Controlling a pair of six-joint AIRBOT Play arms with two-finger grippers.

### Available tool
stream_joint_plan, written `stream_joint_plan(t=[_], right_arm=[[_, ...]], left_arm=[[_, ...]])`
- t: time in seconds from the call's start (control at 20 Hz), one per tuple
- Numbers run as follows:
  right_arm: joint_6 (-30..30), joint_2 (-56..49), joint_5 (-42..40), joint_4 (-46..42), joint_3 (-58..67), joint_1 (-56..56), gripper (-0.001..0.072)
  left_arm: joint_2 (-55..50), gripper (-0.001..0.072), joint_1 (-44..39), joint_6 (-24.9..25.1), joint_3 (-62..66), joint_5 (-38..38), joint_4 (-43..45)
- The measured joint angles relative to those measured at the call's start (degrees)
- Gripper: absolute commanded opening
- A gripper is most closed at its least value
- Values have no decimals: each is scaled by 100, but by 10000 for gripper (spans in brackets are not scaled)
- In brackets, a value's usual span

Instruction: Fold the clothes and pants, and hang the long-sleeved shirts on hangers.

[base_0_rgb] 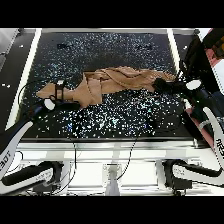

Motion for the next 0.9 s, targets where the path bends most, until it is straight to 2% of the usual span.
stream_joint_plan(t=[0.05,0.1,0.15,0.2,0.55,0.9], right_arm=[[0,0,0,-11,0,0,37],[-2,0,0,-26,0,0,37],[-2,0,0,-46,0,0,37],[-2,0,0,-63,0,0,37],[0,2,0,-203,184,2,37],[4,2,13,-315,1198,0,36]], left_arm=[[-52,461,-90,17,0,181,-74],[-96,339,-190,17,0,354,-136],[-125,151,-275,17,0,490,-179],[-149,19,-350,22,0,612,-216],[46,14,-273,37,380,984,-271],[1071,14,828,37,1576,1237,492]])
